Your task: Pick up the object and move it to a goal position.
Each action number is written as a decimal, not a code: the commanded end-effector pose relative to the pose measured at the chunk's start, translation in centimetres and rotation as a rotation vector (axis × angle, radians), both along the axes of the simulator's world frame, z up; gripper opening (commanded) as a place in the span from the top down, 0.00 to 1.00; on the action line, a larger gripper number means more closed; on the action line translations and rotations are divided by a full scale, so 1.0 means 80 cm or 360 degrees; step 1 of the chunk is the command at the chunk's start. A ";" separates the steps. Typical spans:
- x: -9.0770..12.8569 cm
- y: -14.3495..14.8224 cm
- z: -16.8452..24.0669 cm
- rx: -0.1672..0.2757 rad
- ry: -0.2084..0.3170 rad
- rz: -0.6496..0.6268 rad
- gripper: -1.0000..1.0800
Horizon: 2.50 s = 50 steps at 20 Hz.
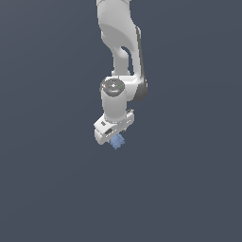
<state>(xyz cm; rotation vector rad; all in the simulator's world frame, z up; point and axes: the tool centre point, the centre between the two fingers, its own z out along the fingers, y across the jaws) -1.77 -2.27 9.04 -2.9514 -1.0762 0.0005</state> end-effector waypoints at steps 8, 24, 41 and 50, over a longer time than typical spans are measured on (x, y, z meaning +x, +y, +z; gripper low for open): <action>-0.001 0.000 -0.016 0.0000 0.0000 0.0006 0.04; 0.000 0.000 -0.063 0.0000 0.0000 0.0012 1.00; -0.004 -0.010 -0.028 -0.0001 -0.0002 0.0011 1.00; -0.013 -0.032 0.067 0.0000 -0.0001 0.0013 1.00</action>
